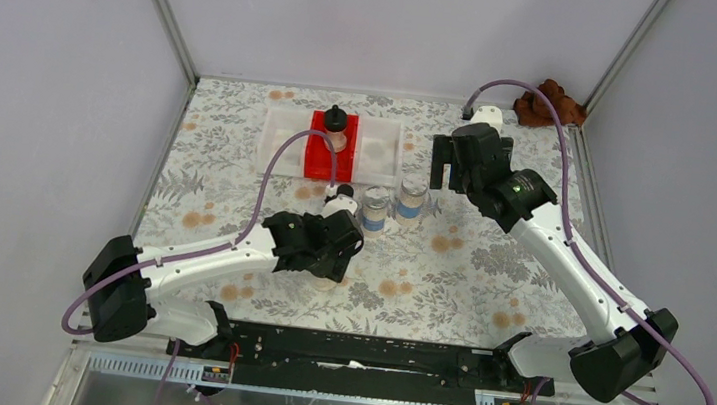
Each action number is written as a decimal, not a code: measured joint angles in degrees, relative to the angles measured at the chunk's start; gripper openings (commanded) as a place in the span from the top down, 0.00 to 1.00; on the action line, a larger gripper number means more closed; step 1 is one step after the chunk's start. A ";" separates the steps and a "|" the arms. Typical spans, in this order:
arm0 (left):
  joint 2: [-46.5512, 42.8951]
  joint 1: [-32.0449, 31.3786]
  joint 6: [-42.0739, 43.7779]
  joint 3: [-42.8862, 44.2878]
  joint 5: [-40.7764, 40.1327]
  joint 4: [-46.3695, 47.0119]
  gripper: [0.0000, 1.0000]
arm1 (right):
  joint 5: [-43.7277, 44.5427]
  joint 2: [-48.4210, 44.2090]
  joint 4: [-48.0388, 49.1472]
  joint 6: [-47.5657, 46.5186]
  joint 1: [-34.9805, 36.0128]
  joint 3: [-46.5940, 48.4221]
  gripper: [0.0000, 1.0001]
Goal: Organize the condiment bottles
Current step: Pick up the bottle from the center of the board.
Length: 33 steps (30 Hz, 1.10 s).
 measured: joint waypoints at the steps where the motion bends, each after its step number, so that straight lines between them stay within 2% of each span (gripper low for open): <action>1: 0.02 0.00 -0.04 0.00 -0.09 0.00 0.30 | 0.00 0.00 0.02 0.00 0.00 0.00 0.00; 4: 0.04 0.00 -0.11 0.00 -0.13 0.11 0.35 | 0.00 0.00 0.02 0.00 0.00 -0.02 0.00; 6: 0.04 0.00 -0.15 -0.02 -0.13 0.20 0.47 | 0.00 0.00 0.02 -0.02 -0.02 0.00 0.00; 8: 0.04 0.00 -0.22 -0.02 -0.15 0.37 0.69 | 0.00 0.00 0.02 -0.04 -0.02 0.00 0.00; 9: 0.04 0.00 -0.22 0.00 -0.17 0.37 0.87 | 0.00 0.00 0.02 -0.11 -0.04 -0.02 0.00; 10: 0.04 0.00 -0.22 -0.02 -0.17 0.37 1.00 | 0.00 0.00 0.02 -0.17 -0.07 0.00 0.00; 18: -0.59 0.00 -1.36 0.00 -0.92 -0.13 1.00 | -0.02 0.00 0.04 -0.66 -0.26 0.00 0.00; 23: -4.44 0.00 -3.78 0.79 -2.75 -2.60 1.00 | -0.20 0.02 0.04 -1.16 -0.48 0.07 0.00; 33: -6.71 0.00 -6.82 14.84 -11.39 -12.04 1.00 | -0.85 0.72 0.07 -2.05 -0.72 0.87 0.00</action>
